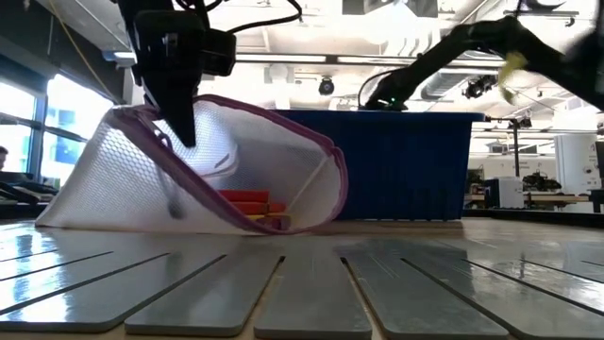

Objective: Sort blocks

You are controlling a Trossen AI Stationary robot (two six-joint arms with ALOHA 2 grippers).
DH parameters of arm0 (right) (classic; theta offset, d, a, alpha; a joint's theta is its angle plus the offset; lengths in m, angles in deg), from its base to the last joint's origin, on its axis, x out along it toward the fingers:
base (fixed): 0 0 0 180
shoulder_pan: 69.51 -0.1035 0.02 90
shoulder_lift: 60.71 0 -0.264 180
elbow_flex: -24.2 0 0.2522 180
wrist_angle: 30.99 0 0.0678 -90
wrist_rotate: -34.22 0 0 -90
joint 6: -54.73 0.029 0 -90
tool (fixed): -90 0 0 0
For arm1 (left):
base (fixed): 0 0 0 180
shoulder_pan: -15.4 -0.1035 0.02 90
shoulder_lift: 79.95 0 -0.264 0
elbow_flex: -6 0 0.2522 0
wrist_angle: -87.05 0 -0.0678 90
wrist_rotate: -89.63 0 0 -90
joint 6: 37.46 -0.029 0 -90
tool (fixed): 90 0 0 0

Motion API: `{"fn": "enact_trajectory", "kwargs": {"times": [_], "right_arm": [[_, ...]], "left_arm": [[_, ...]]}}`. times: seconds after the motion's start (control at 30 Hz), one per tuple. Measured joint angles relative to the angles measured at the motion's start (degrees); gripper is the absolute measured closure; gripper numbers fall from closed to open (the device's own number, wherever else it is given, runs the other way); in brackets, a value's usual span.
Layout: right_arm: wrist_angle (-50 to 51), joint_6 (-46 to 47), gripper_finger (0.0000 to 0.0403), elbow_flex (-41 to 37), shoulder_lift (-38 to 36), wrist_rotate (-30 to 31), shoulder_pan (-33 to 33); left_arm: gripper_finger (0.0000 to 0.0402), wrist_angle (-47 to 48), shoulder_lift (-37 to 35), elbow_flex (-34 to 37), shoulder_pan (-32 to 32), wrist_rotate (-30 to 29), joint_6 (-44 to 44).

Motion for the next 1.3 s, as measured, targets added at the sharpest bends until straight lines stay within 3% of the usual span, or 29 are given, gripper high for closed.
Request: {"fn": "enact_trajectory", "kwargs": {"times": [0.17, 0.47, 0.7, 0.93, 1.3], "right_arm": [[-3.8, -0.2, 0.0245, 2.3, 0.3, 0.0, -2.6], [-1.6, 4.9, 0.0245, 7.4, 0.5, 0.0, -2.8], [6.1, 4.2, 0.0245, 7.3, 0.4, -3.1, -1.9], [-2.4, 4.8, 0.0245, 7.3, 1.4, -3.0, -1.9], [0.1, 5.7, 0.0245, 7.3, 2.7, -3.6, -1.9]], "left_arm": [[0.0402, 0.0, 0.0, 0.0, 0.0, 0.1, 0.0], [0.0402, 0.0, 0.0, 0.0, 0.1, 0.7, 0.9], [0.0402, 0.0, 0.0, 0.0, 0.2, 0.8, 0.9], [0.0402, 0.0, 0.0, 0.0, 0.2, 0.9, 0.8], [0.0402, 0.0, 0.0, 0.0, 0.2, 1.1, 0.5]]}}
